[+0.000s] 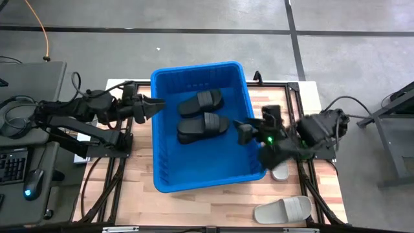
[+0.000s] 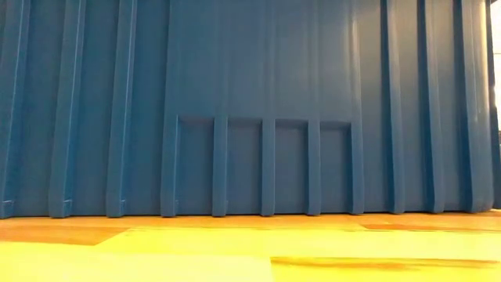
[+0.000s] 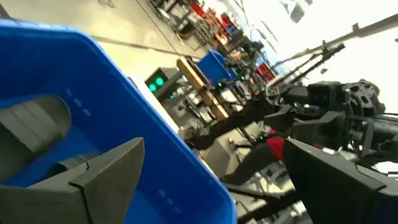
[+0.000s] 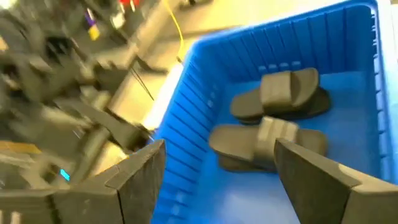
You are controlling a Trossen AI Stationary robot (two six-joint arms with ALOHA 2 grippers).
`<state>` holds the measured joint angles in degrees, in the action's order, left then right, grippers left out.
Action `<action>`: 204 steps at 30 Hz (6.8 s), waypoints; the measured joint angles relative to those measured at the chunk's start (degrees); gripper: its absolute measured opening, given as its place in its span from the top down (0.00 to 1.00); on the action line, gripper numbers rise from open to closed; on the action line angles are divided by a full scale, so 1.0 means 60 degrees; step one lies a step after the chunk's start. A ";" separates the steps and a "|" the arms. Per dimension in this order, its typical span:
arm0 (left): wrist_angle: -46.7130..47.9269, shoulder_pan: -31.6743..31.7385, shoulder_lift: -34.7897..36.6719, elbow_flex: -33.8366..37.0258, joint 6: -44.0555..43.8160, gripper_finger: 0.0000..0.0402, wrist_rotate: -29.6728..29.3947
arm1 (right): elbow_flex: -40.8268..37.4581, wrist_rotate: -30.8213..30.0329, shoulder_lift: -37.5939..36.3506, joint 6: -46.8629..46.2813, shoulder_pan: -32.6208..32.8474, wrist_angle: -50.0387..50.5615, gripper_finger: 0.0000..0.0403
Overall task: Pick and place slides into bin
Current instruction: Adjust the blue container, then put the gray slide into the blue container
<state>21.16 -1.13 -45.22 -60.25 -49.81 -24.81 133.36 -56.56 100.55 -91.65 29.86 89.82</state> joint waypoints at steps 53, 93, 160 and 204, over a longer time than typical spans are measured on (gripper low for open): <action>-0.3081 0.0000 0.0020 0.0000 0.1368 0.07 0.2695 | -0.8047 -0.5572 -0.2266 -0.6211 0.2345 0.0056 0.43; -0.2153 0.0004 -0.0180 -0.0004 0.2213 0.07 0.0189 | -1.9395 -0.5580 -0.7133 -0.6462 0.2324 -1.0585 0.42; -0.1206 -0.0001 -0.0195 -0.0004 0.2254 0.07 0.1627 | -1.7531 -0.3337 -1.3127 0.6829 0.2635 -1.5784 0.42; -0.1208 -0.0002 -0.0195 -0.0004 0.2254 0.07 0.1627 | -1.1175 0.4391 -1.5142 0.3408 0.2450 -0.0583 0.72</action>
<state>13.91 -1.14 -46.39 -60.27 -36.29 -15.05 66.31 -30.21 9.70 -71.20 44.56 86.33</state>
